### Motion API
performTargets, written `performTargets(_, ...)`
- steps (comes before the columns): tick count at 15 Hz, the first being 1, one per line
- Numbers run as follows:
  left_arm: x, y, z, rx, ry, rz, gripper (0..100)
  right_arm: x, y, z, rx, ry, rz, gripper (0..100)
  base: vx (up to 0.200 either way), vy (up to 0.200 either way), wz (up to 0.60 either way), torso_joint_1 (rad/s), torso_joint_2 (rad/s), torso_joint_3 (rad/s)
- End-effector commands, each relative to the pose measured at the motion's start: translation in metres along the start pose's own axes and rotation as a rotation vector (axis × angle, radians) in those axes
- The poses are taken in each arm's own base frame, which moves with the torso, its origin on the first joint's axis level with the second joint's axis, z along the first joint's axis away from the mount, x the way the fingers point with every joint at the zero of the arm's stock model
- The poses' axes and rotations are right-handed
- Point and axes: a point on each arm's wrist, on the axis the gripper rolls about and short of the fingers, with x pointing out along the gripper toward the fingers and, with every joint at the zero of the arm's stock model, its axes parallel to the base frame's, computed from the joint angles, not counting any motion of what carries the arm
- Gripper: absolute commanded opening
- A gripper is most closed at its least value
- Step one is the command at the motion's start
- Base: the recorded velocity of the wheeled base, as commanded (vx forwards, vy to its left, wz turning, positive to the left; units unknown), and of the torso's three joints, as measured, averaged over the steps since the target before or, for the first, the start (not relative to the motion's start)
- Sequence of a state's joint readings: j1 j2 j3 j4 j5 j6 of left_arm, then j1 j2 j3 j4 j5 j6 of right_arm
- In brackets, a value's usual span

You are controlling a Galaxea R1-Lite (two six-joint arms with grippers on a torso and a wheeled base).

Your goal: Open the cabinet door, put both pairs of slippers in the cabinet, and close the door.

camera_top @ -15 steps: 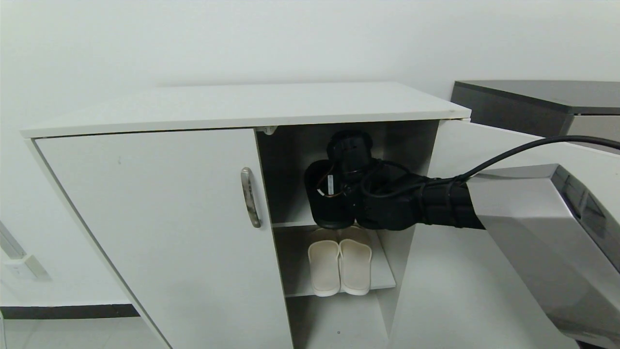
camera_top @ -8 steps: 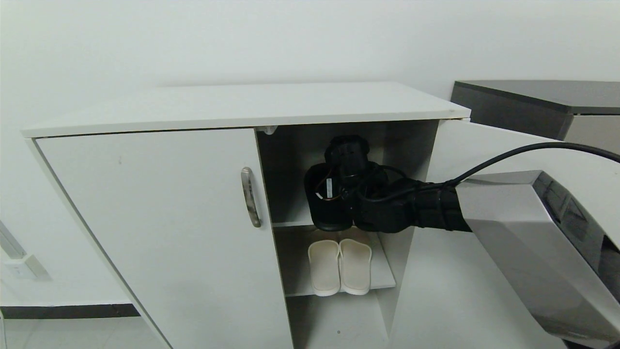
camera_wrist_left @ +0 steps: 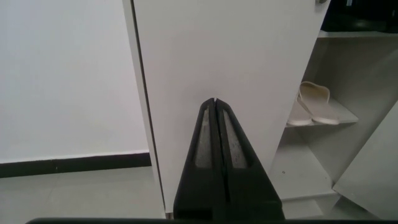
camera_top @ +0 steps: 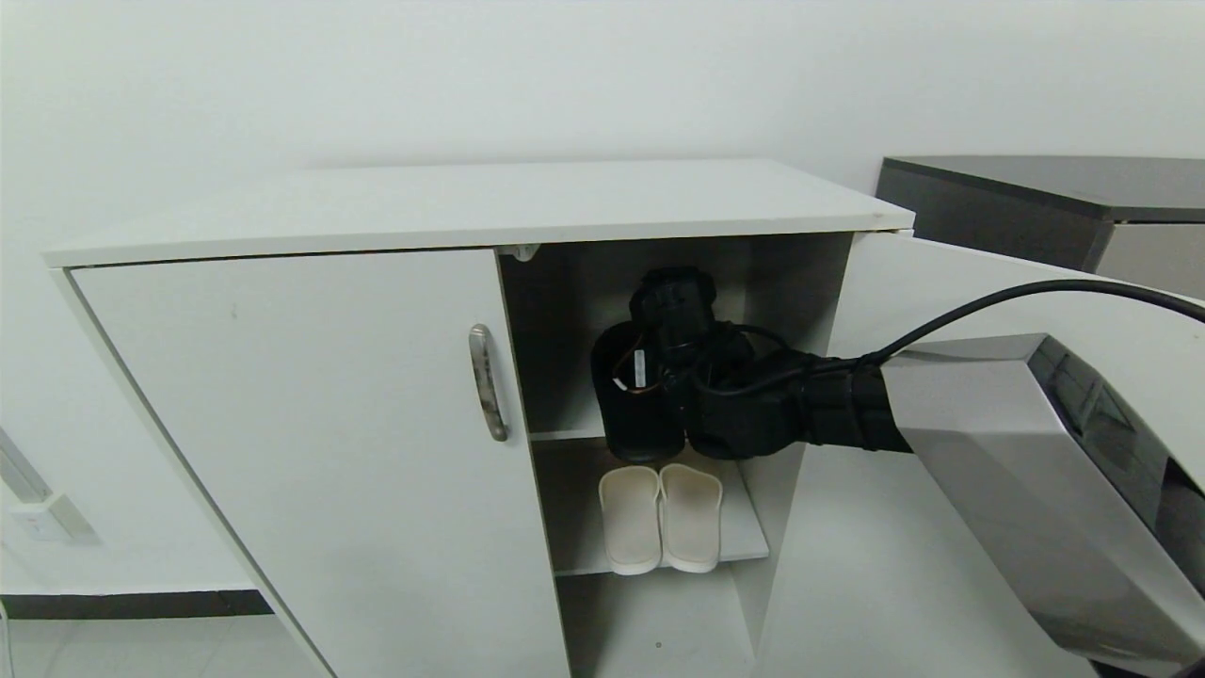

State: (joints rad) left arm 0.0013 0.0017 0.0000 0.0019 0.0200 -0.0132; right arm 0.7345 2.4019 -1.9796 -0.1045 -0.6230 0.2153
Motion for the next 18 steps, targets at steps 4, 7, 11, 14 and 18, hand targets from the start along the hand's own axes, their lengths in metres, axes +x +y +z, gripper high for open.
performTargets(4,0.0,0.0,0.0,-0.001,-0.001,0.0,0,-0.018,-0.005,0.001,-0.017,0.025,0.004,100,0.0,0.0,0.0,0.0,0.0,0.0)
performTargets(7,0.0,0.0,0.0,-0.001,-0.001,0.0,0,-0.05,-0.009,0.009,-0.012,0.037,0.025,100,0.0,0.0,0.0,0.0,0.0,0.0)
performTargets(11,0.0,0.0,0.0,-0.001,-0.001,0.0,0,-0.093,-0.019,0.006,-0.007,0.006,0.056,100,0.0,0.0,0.0,0.0,0.0,0.0)
performTargets(14,0.0,0.0,0.0,0.007,-0.001,-0.001,0,-0.133,-0.037,0.002,-0.002,-0.001,0.122,100,0.0,0.0,0.0,0.0,0.0,0.0)
performTargets(18,0.0,0.0,0.0,0.007,-0.001,-0.003,0,-0.173,-0.063,-0.006,0.027,-0.038,0.346,100,0.0,0.0,0.0,0.0,0.0,0.0)
